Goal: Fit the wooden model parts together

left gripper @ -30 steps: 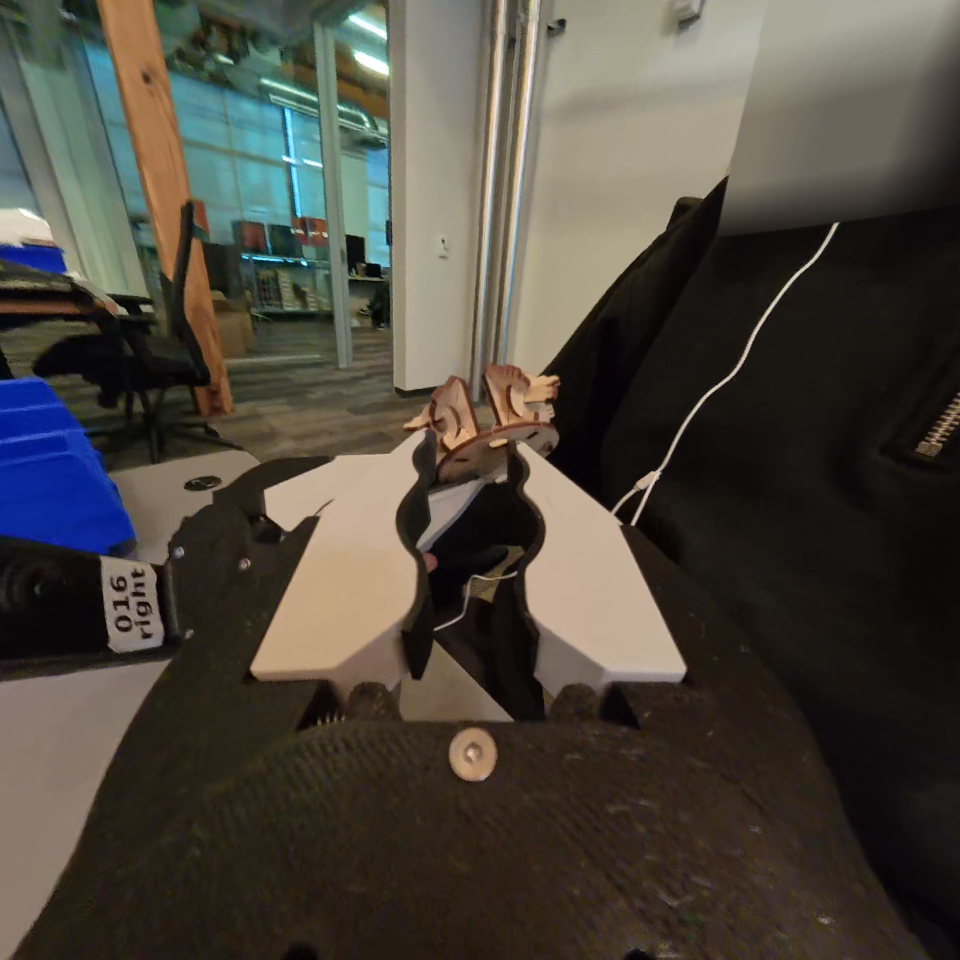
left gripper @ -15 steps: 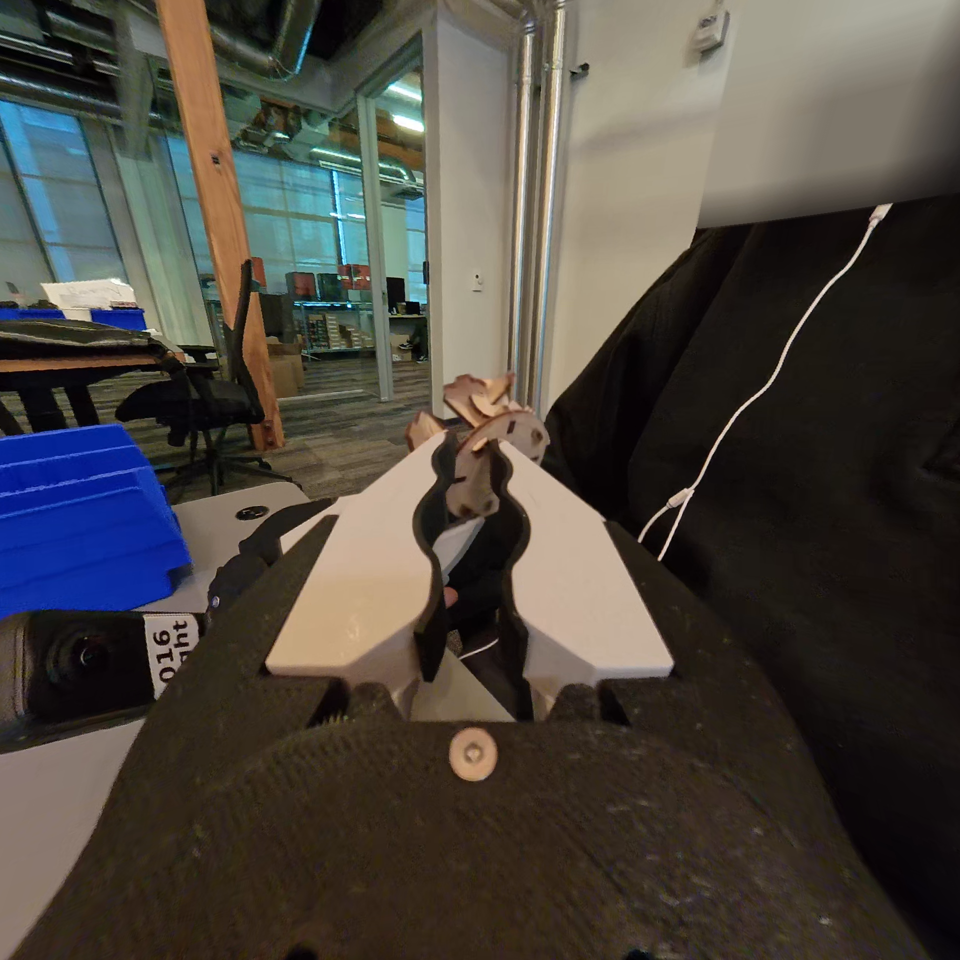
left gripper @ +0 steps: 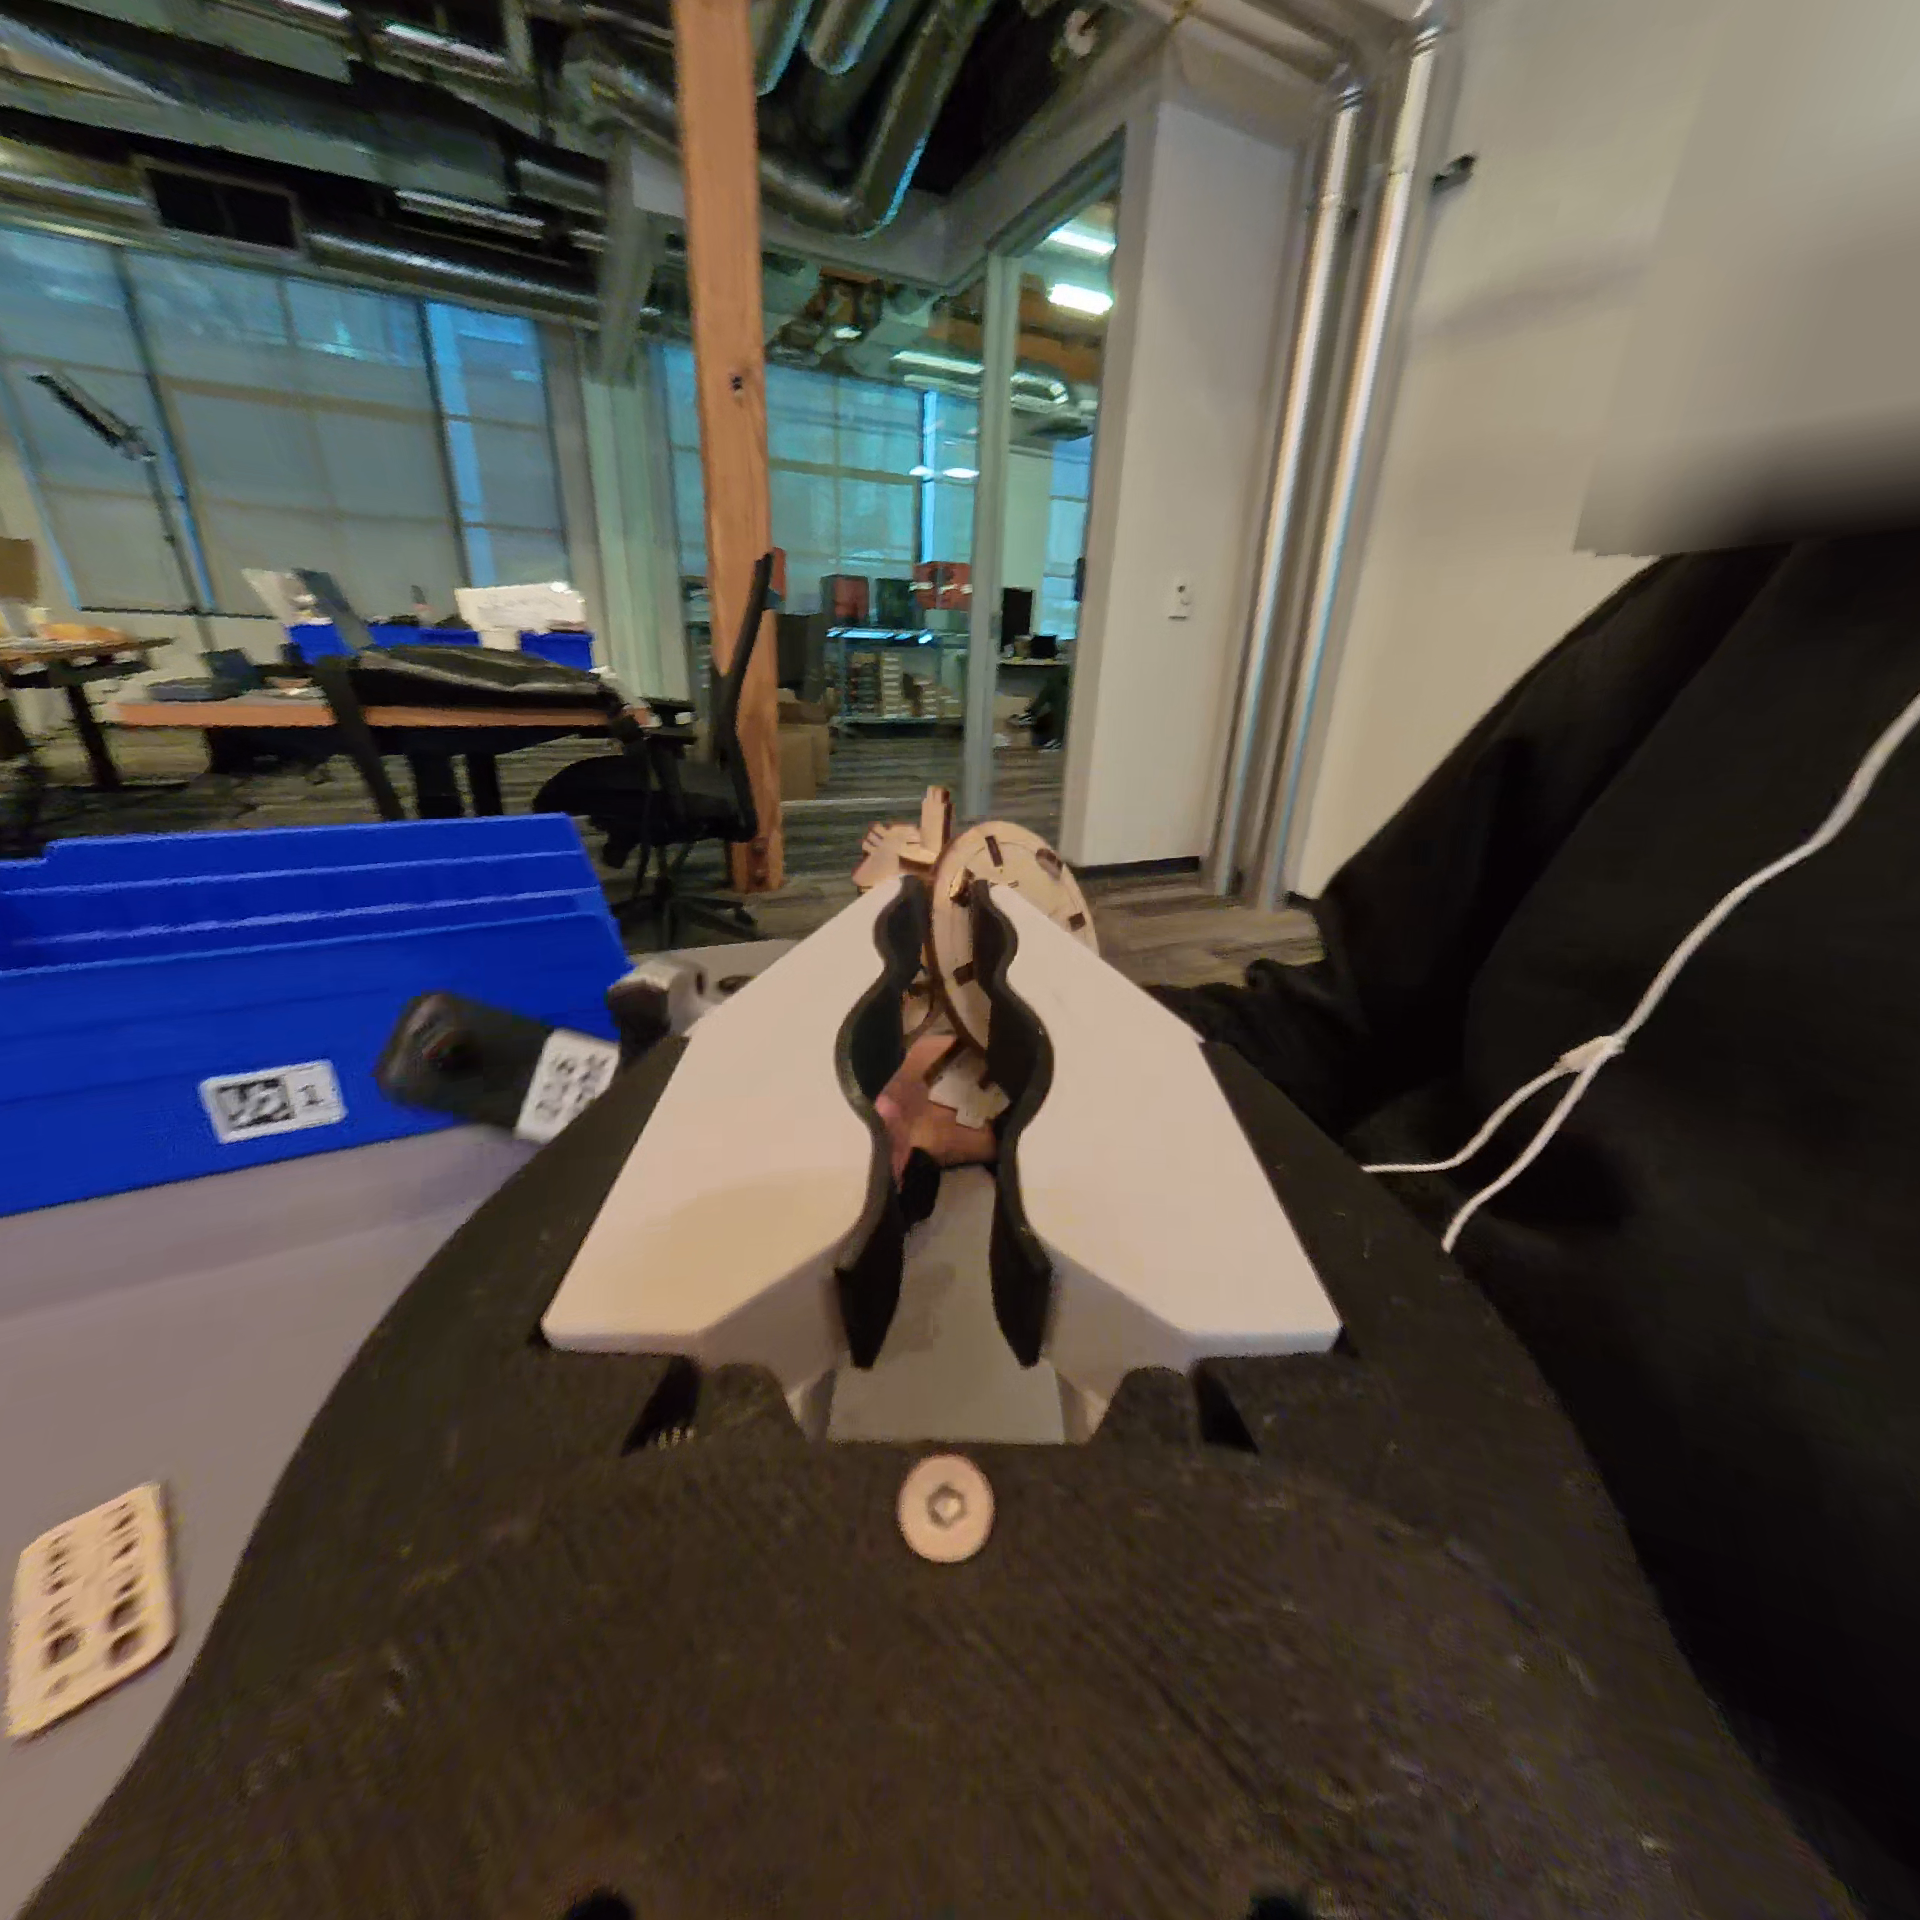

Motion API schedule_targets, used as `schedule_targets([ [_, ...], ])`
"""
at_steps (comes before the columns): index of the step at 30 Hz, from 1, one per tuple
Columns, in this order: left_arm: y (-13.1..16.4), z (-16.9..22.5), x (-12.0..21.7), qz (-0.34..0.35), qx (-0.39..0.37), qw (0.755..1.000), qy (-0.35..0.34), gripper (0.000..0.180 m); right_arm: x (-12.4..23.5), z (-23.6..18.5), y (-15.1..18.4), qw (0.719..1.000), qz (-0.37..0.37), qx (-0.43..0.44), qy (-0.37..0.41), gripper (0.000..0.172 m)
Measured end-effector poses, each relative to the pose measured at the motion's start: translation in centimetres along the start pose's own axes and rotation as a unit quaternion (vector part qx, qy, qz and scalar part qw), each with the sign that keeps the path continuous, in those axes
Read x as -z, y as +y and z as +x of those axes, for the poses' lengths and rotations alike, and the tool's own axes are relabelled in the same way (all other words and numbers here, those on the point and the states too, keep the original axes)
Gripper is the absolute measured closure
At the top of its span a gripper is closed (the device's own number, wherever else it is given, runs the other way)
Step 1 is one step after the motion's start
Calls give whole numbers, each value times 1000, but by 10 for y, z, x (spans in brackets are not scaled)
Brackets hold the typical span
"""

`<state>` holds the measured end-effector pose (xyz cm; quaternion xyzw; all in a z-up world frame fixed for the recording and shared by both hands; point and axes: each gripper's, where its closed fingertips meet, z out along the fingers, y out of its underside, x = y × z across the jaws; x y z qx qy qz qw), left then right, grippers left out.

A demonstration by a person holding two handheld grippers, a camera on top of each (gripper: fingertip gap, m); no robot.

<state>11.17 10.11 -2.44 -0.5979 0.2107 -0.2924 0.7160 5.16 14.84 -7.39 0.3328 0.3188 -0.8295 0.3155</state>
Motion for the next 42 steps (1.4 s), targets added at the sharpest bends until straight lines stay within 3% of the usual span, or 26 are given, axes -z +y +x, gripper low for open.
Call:
schedule_targets([
  [3, 11, -16, 4, -38, -8, 998, -43, 177, 13, 8, -21, 988, 43, 116, 93, 125],
  [9, 45, -46, 16, -150, -36, 981, -117, 177, 30, 12, -39, 926, 61, 289, 234, 122],
  [14, 63, -71, 33, -202, -51, 962, -177, 178, 24, 14, -32, 904, 30, 336, 262, 123],
  [21, 72, -91, 53, -237, -63, 943, -224, 177, 18, 18, -21, 882, -16, 375, 285, 157],
  [29, 77, -91, 52, -249, -73, 940, -222, 177, 13, 55, 4, 786, -164, 448, 394, 161],
  [39, 78, -90, 50, -250, -75, 940, -221, 176, 11, 56, 6, 808, -165, 412, 388, 170],
  [42, 76, -95, 49, -225, -26, 947, -228, 174, 10, 53, 4, 816, -156, 400, 387, 171],
])
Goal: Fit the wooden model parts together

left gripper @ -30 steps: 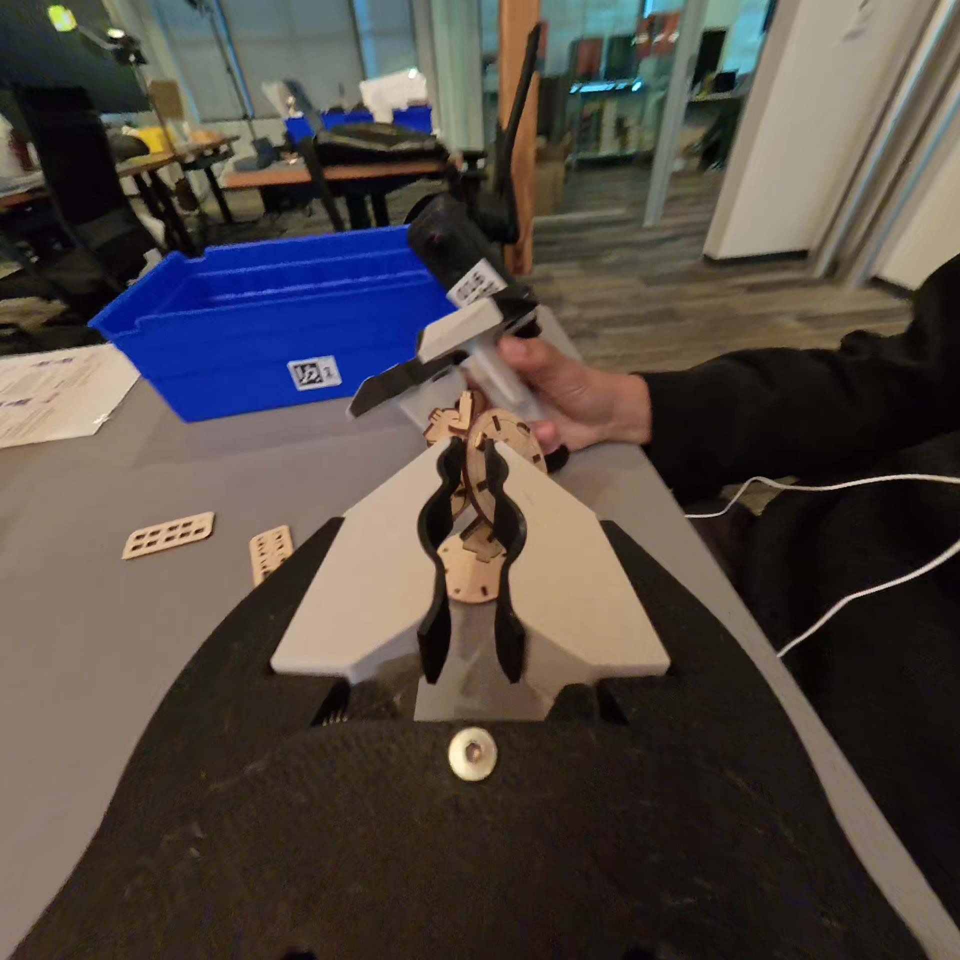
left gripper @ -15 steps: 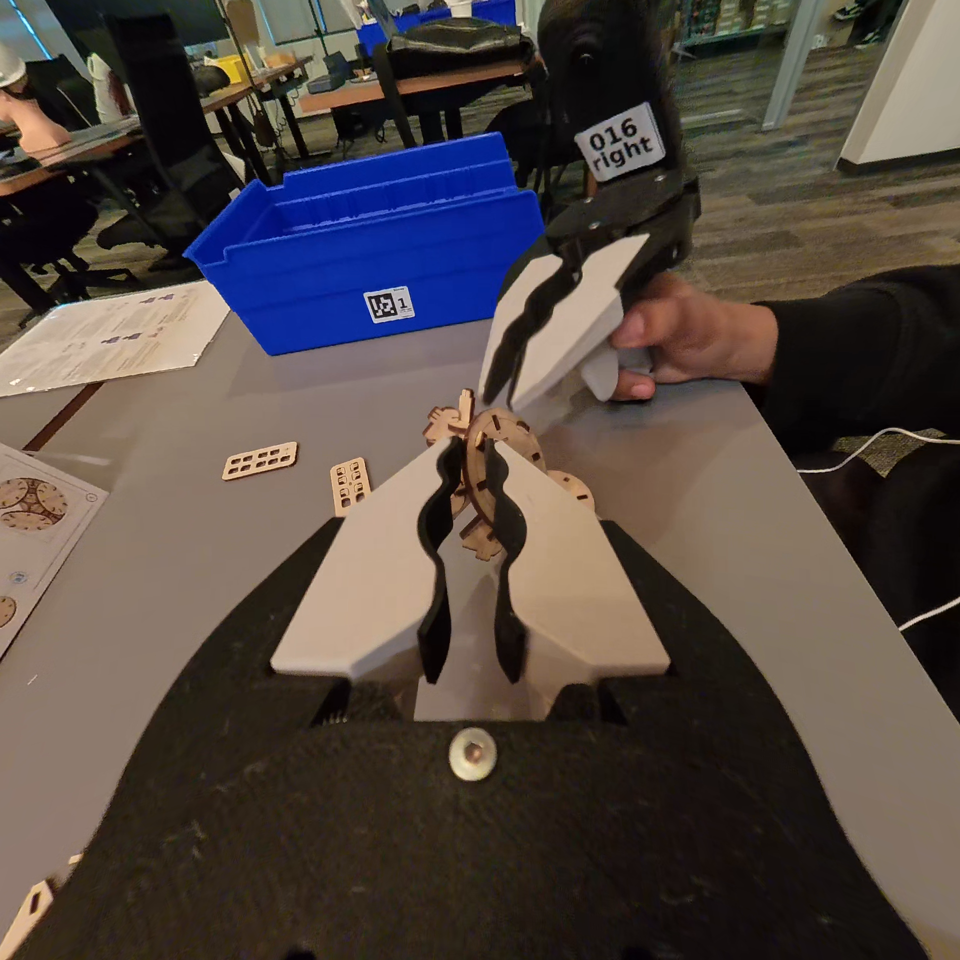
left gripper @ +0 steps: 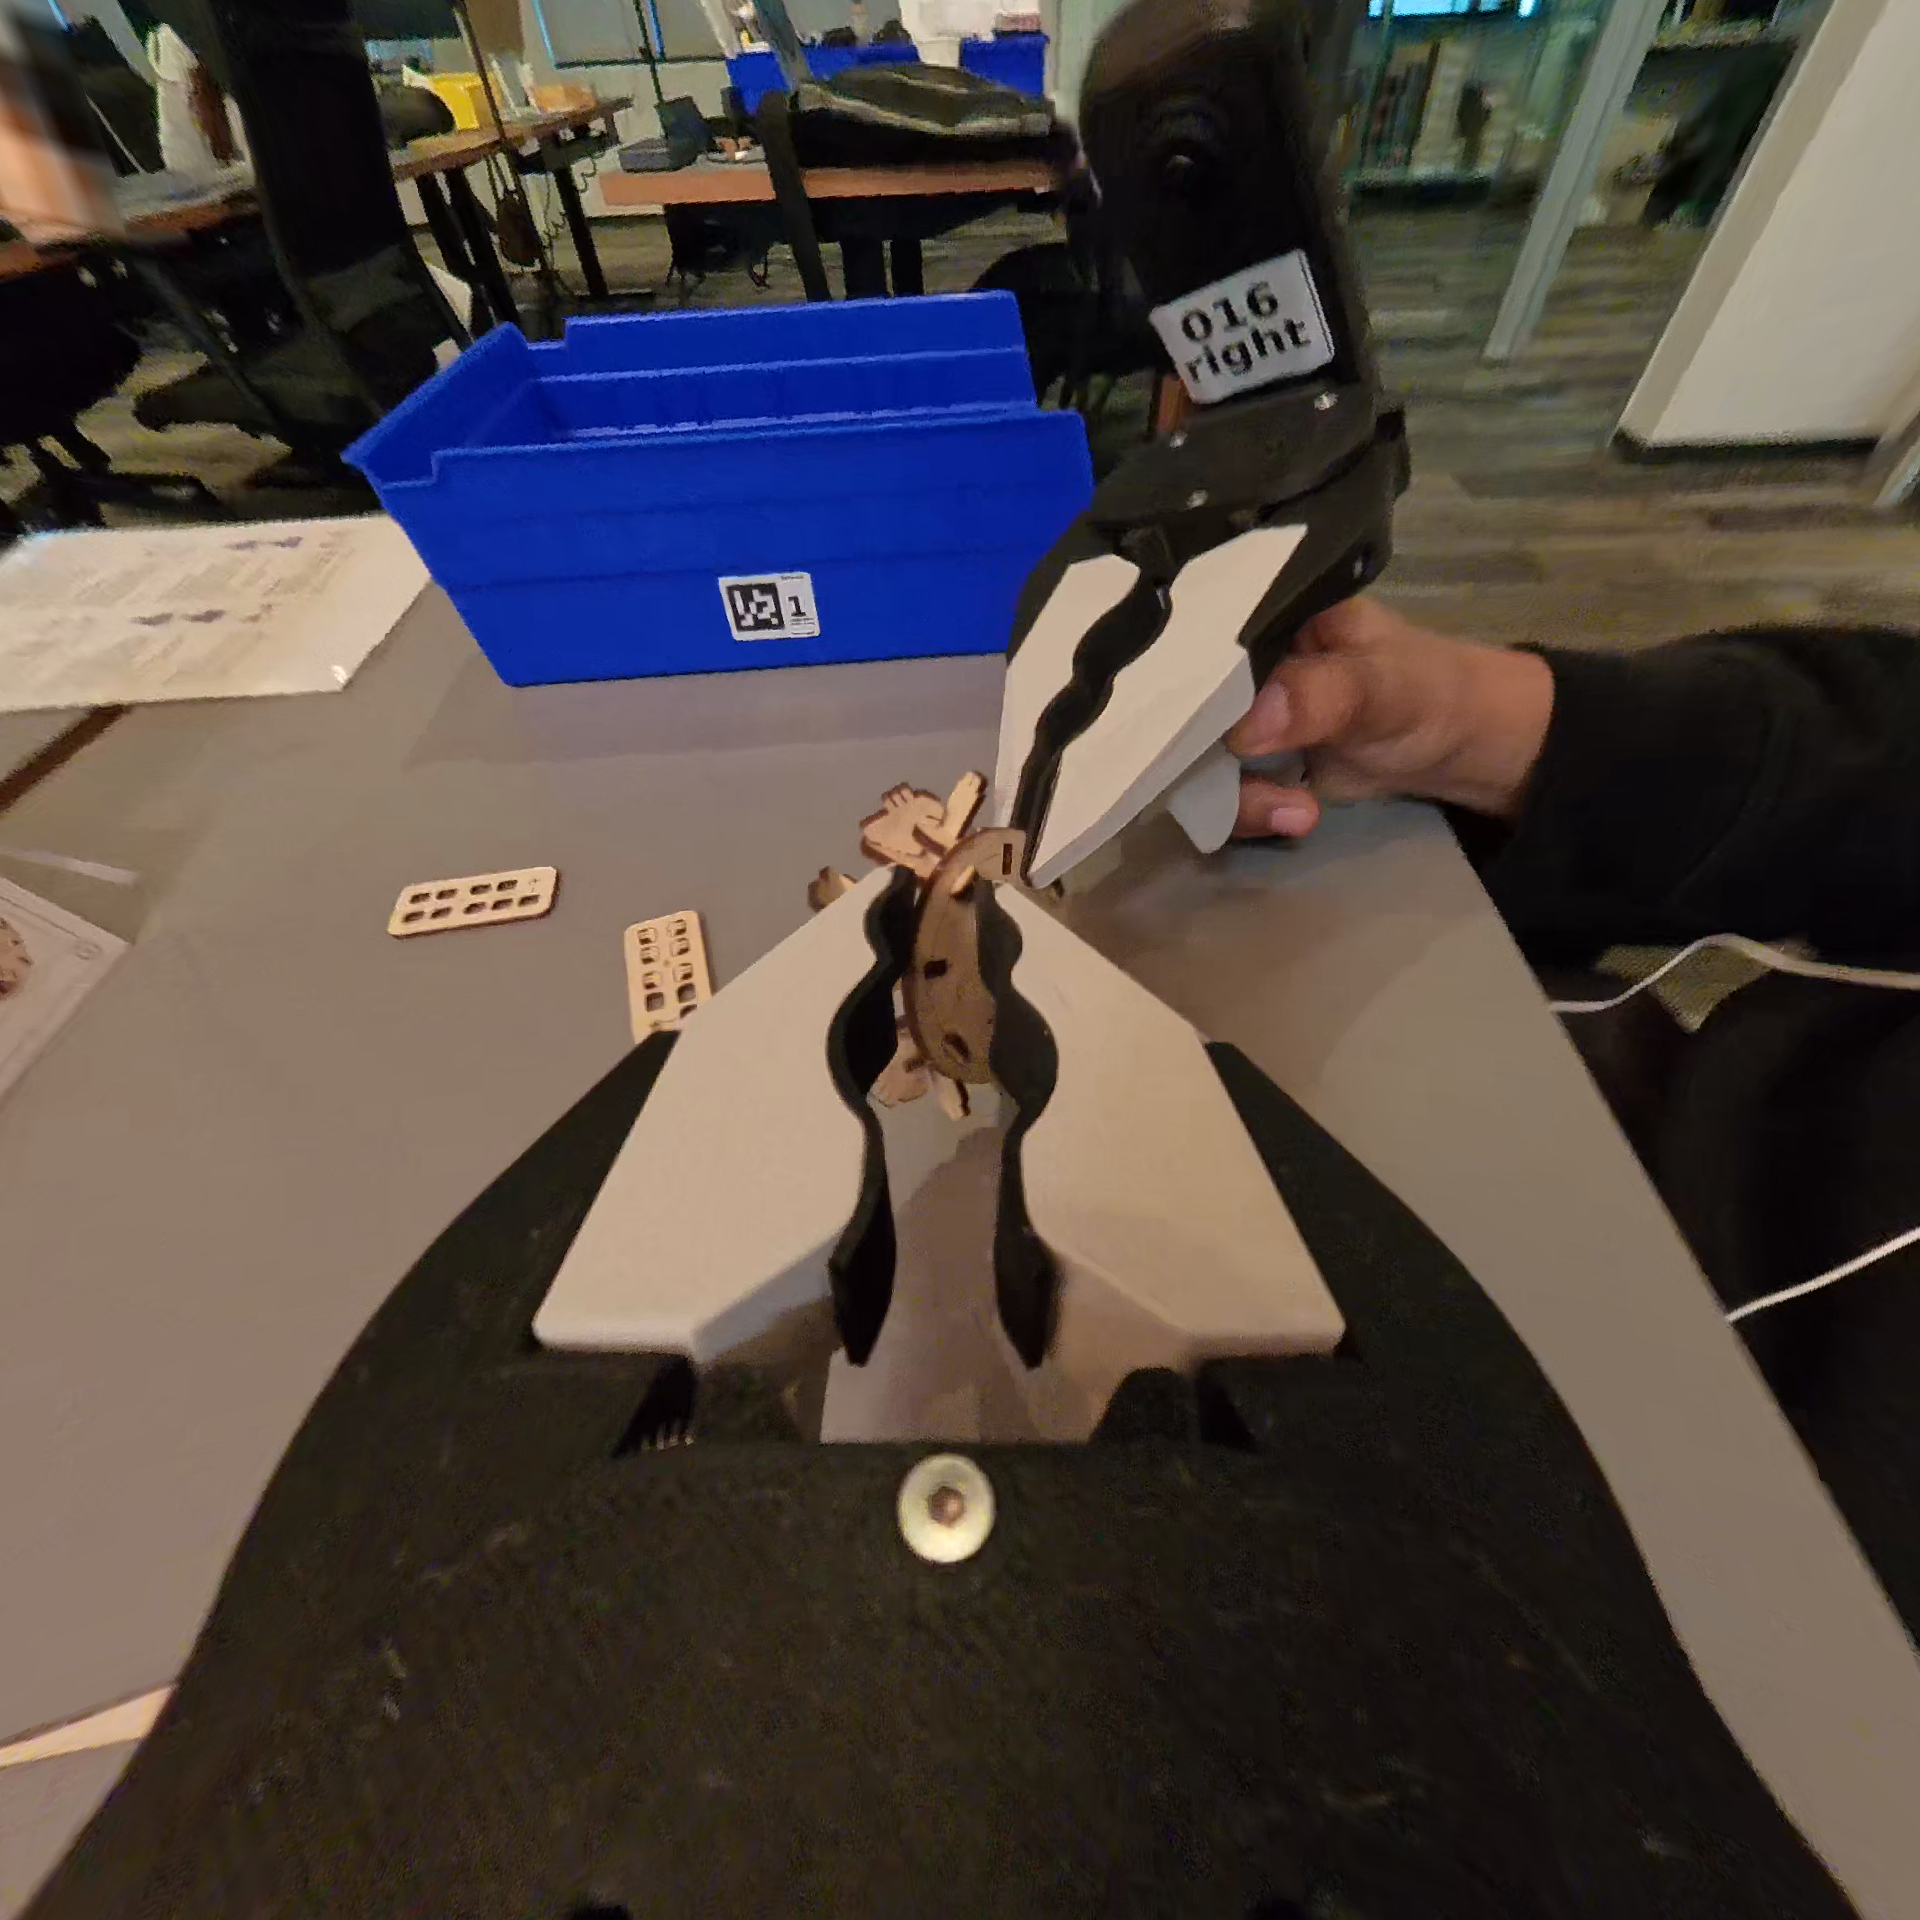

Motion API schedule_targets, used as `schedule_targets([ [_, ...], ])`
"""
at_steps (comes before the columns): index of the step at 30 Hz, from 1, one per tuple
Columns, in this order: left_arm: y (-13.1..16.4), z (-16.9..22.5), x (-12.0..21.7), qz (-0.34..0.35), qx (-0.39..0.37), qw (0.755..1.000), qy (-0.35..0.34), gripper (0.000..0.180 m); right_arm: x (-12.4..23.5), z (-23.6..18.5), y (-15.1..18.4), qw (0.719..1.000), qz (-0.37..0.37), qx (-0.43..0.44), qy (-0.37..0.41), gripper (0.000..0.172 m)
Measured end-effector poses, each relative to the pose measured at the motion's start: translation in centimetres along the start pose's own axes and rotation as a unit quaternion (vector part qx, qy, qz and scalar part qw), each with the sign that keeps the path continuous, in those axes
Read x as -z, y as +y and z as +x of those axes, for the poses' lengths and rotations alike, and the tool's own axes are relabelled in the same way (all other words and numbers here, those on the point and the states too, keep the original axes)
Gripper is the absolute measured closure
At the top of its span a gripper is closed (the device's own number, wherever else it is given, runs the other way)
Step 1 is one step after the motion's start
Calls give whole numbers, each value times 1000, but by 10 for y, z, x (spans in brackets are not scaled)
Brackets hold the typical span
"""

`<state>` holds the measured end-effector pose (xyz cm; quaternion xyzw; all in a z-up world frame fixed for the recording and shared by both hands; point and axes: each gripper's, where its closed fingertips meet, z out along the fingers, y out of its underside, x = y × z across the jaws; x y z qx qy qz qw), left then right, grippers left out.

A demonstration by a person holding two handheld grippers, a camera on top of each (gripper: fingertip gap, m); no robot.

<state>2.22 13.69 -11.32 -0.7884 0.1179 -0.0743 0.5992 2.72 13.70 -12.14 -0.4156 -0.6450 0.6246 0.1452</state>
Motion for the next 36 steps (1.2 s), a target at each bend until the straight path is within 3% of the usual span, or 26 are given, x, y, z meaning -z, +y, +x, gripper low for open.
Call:
schedule_targets([
  [6, -22, -16, 19, 82, 114, 990, 20, 160, 9, 7, -7, 998, 28, -61, -15, 172],
  [10, -28, -24, 27, 106, 153, 982, 24, 159, 16, 14, -6, 997, 8, -81, -4, 172],
  [19, -16, -13, 12, 71, 166, 982, 52, 158, 33, 9, 13, 995, -34, -94, -5, 172],
  [28, 9, -3, -6, 10, 172, 982, 73, 158, 50, 15, 10, 974, 64, -216, -35, 172],
  [36, 10, 9, -10, 0, 190, 976, 106, 157, 36, 3, 24, 982, 6, -186, -32, 172],
])
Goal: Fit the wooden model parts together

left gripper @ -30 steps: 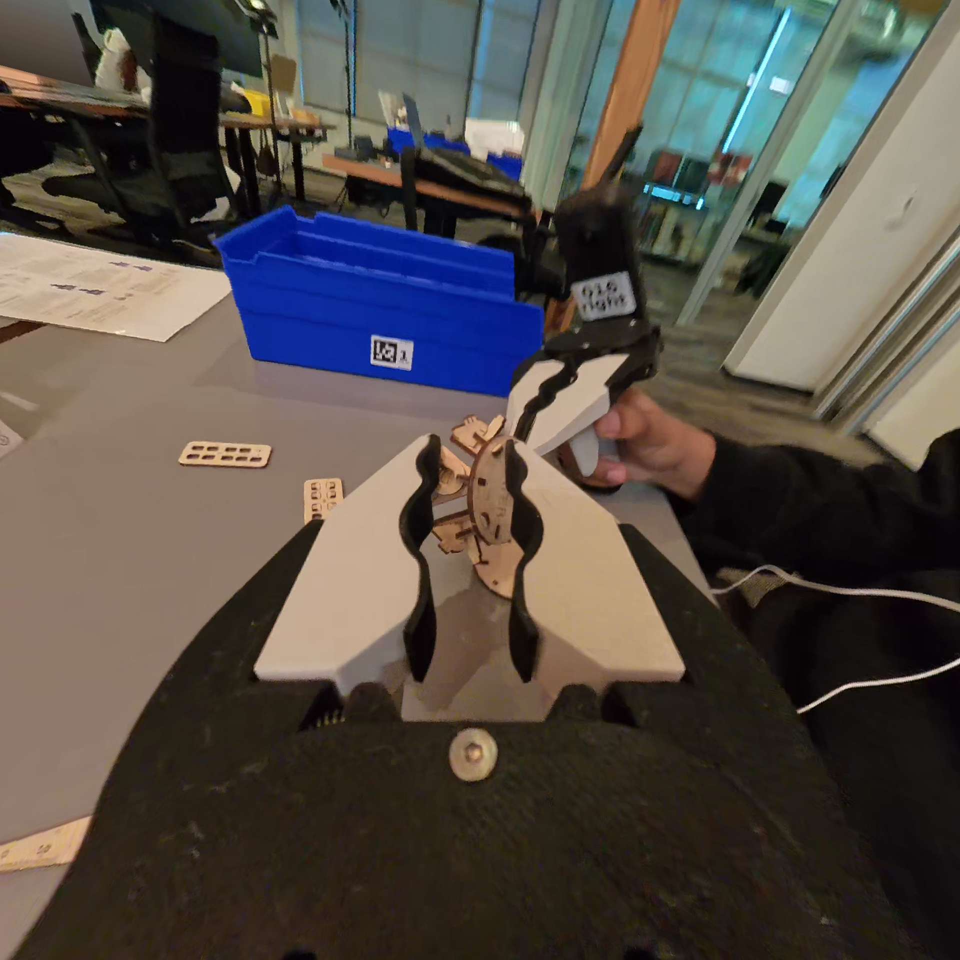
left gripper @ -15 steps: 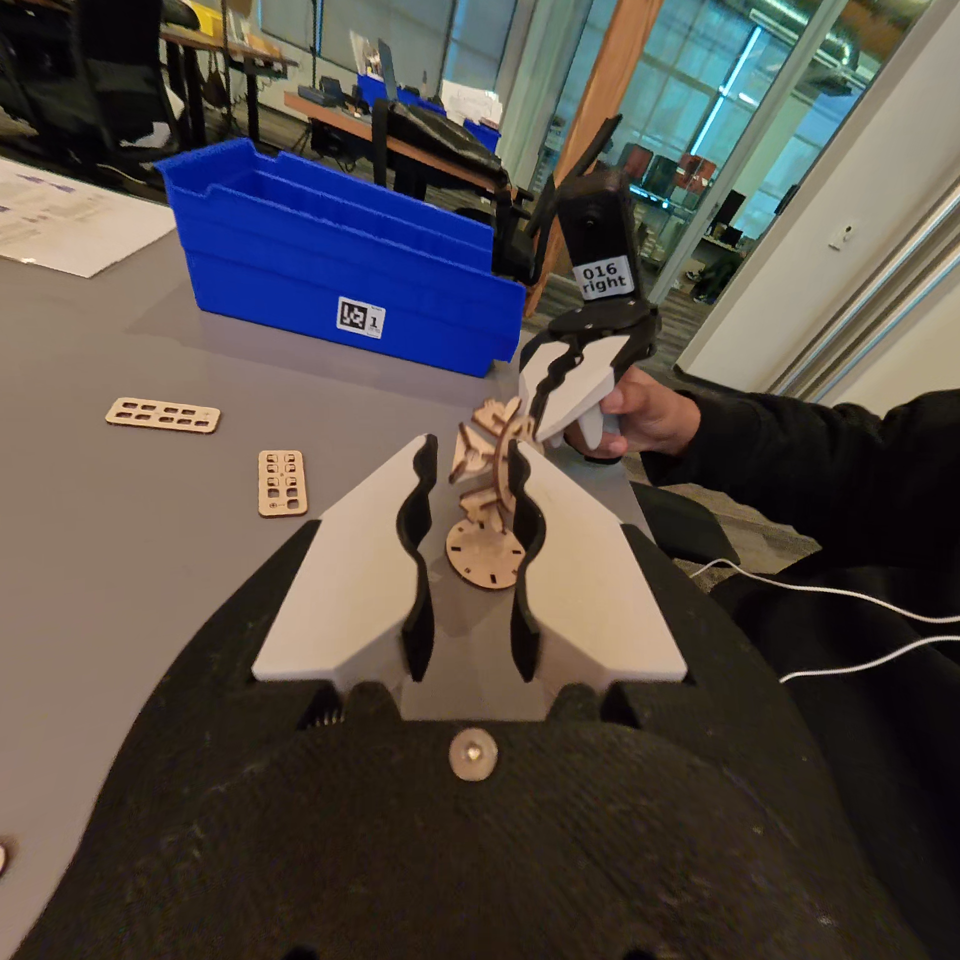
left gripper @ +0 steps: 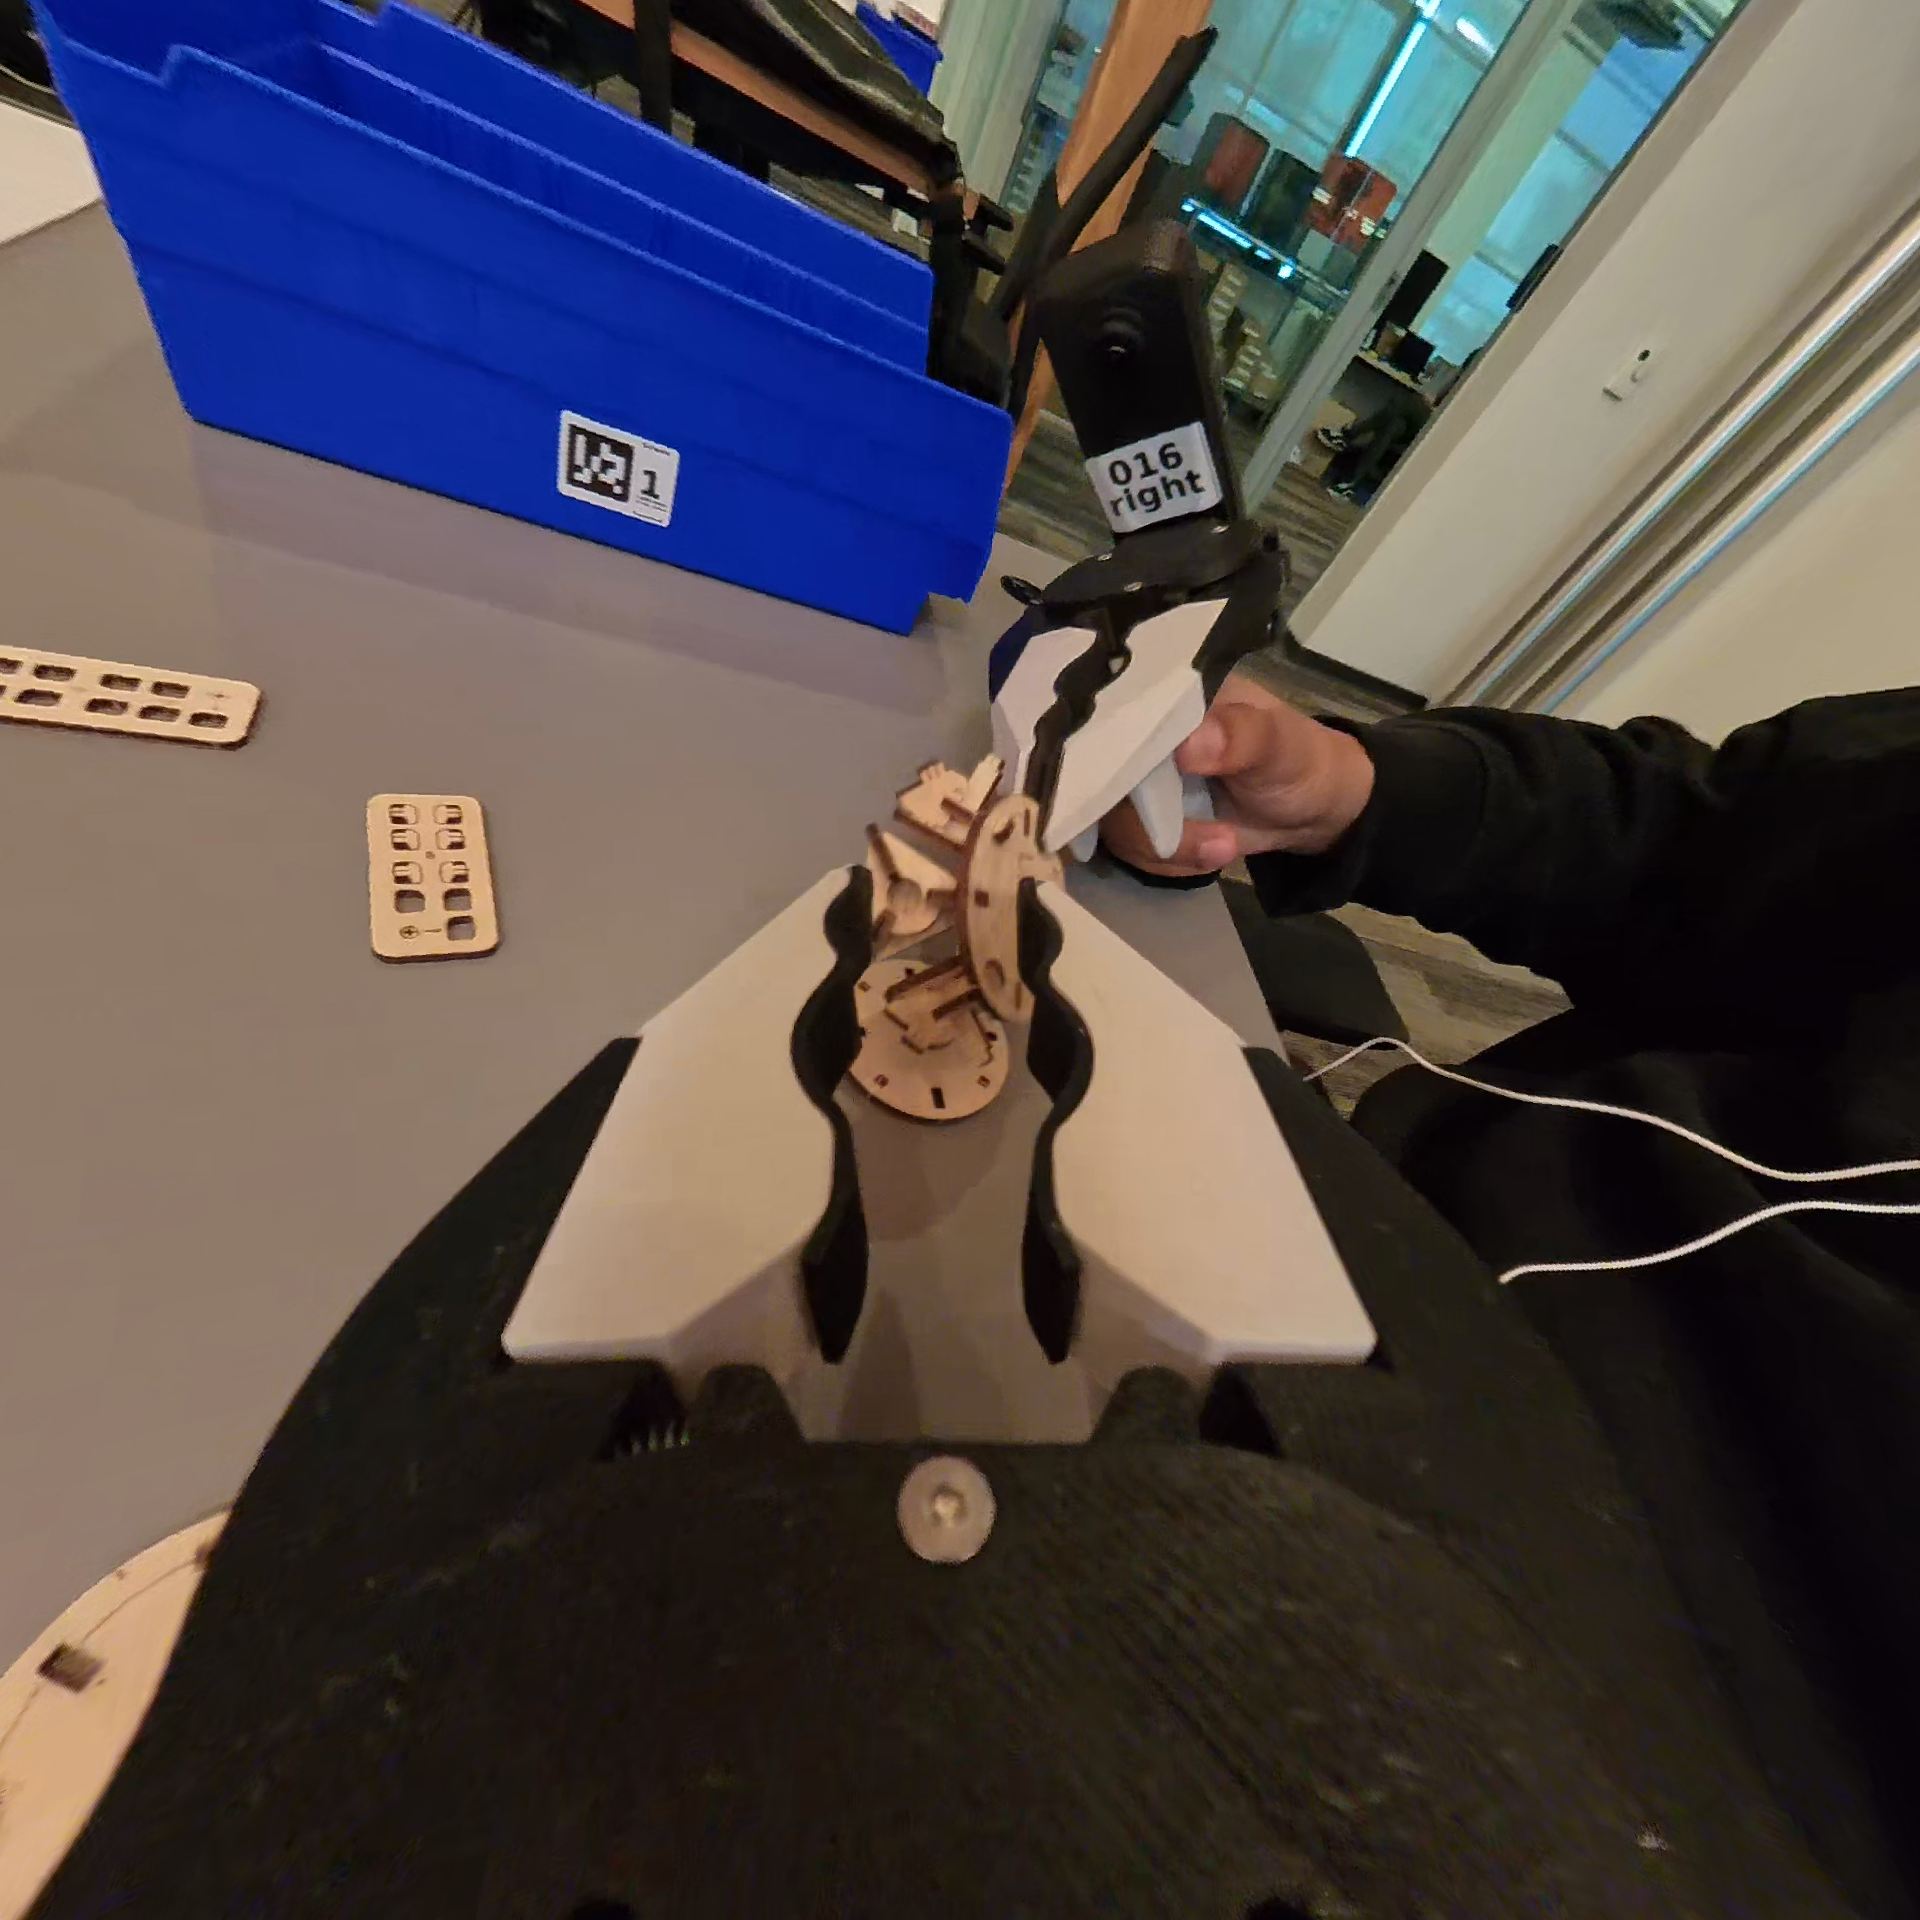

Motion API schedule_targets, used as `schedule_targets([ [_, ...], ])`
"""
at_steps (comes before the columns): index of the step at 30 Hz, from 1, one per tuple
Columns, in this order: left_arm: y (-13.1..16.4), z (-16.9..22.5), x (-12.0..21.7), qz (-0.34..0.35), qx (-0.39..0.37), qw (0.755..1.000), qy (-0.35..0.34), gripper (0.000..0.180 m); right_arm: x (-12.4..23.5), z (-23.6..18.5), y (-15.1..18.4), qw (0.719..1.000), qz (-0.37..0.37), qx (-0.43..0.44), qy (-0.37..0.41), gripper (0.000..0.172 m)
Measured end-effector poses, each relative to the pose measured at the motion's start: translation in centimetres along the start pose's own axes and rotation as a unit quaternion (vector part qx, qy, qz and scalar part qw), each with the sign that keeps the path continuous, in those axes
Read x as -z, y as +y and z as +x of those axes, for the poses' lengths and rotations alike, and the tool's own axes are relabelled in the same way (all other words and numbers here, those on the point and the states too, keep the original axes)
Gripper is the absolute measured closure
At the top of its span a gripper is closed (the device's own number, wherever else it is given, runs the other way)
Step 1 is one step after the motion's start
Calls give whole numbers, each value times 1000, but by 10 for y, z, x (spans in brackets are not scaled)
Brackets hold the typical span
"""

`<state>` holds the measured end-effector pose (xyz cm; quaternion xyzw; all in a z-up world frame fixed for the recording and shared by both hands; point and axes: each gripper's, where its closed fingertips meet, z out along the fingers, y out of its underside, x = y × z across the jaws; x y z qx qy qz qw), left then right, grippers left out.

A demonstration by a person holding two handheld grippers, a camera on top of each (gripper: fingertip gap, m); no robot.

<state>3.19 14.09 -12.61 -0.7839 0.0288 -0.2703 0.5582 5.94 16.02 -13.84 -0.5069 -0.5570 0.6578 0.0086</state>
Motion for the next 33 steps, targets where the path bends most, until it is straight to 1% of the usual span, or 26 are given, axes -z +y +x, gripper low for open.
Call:
schedule_targets([
  [5, 1, 13, -1, -6, 2, 999, 38, 162, 0, 3, -1, 1000, 5, 0, 12, 172],
  [9, 9, 14, -5, -29, -6, 999, 36, 160, 0, 0, -1, 1000, 6, 12, 11, 172],
  [13, 11, 16, -8, -37, -17, 999, 32, 162, -4, -3, 5, 999, -12, 37, 26, 172],
  [15, 11, 17, -7, -40, -22, 999, 30, 171, -6, -5, 8, 999, -17, 44, 27, 172],
  [16, 11, 16, -6, -40, -25, 999, 27, 178, -7, -5, 8, 999, -17, 43, 27, 172],
  [17, 10, 19, -6, -40, -26, 998, 36, 180, -7, -5, 7, 999, -15, 40, 27, 172],
  [19, 10, 21, -6, -39, -14, 998, 47, 180, -7, -5, 5, 999, -8, 30, 19, 172],
  [21, 11, 17, -7, -40, -11, 998, 38, 177, -5, -5, 3, 1000, 1, 20, 12, 172],
  [25, 12, 18, -7, -43, -2, 998, 45, 174, -1, -4, -2, 1000, 15, 9, 3, 172],
  [33, 8, 14, -4, -29, 5, 999, 37, 172, -2, -4, -2, 1000, 13, 14, 7, 172],
])
